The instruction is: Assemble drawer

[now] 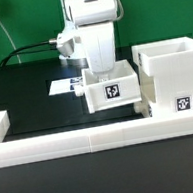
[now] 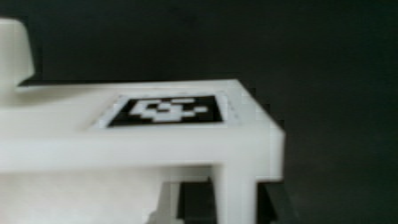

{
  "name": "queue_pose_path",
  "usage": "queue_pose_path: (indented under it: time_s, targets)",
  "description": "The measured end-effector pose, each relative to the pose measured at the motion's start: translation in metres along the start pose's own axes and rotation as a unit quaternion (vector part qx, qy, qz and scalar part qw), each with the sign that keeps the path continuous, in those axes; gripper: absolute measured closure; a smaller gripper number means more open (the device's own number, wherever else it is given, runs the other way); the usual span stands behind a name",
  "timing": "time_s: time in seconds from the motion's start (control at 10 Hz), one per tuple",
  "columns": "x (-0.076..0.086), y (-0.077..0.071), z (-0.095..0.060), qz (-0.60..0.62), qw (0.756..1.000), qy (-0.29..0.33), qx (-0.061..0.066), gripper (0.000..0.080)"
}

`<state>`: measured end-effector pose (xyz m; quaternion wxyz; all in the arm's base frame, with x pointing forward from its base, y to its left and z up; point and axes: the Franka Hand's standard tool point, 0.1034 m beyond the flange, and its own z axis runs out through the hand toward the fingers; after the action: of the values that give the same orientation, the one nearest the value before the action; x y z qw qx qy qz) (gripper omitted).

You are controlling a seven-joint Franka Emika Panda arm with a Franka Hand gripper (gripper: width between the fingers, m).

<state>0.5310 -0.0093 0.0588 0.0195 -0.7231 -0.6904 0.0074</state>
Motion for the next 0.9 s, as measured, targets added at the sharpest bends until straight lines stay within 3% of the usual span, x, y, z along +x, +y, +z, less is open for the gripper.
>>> queue_pose_path:
  time_s: [0.4,0.9]
  targets:
    - [0.005,0.001,0.007,-0.002,1.000,0.003,0.004,0.0757]
    - [0.017,0.003,0.004,0.020,1.000,0.003,0.001,0.0757]
